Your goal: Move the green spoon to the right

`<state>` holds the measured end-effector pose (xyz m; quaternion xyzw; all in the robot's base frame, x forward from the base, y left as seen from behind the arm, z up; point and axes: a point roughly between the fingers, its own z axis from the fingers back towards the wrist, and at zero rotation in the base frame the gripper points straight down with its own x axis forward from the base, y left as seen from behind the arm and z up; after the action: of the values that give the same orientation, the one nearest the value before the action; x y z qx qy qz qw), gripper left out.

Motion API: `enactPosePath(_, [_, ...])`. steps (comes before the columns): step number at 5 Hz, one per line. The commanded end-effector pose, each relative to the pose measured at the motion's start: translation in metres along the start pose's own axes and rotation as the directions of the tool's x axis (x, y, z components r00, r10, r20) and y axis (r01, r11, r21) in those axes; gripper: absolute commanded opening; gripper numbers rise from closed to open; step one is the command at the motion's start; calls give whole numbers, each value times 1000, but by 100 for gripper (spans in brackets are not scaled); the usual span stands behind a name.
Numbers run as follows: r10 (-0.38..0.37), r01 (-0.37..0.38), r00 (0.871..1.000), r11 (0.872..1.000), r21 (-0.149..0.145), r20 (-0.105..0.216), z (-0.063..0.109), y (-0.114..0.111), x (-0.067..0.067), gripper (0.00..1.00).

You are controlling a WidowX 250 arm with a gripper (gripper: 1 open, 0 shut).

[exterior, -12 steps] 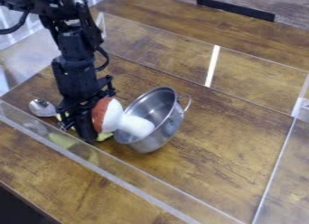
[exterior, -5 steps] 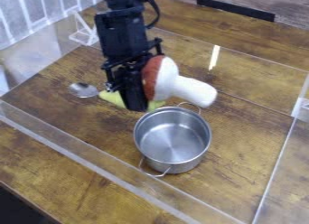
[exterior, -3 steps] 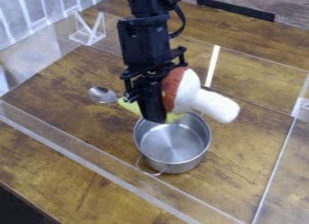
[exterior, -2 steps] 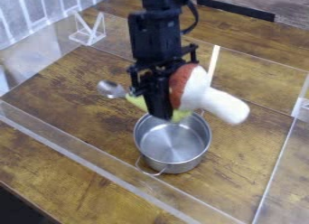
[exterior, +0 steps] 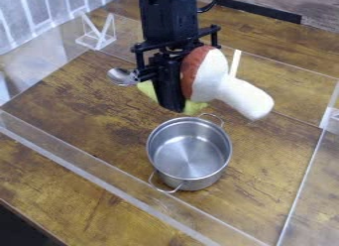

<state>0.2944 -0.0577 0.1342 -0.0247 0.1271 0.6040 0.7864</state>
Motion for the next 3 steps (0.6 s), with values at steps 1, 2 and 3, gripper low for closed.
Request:
enactPosePath(1, [-51,52,999,994,-96,21,20,2,-19,0])
enactPosePath(2, [-85,87,996,992,-90,21,9,2,-34,0])
enactPosePath(3, [-81,83,997,992,-95,19,0,-4,-46,0])
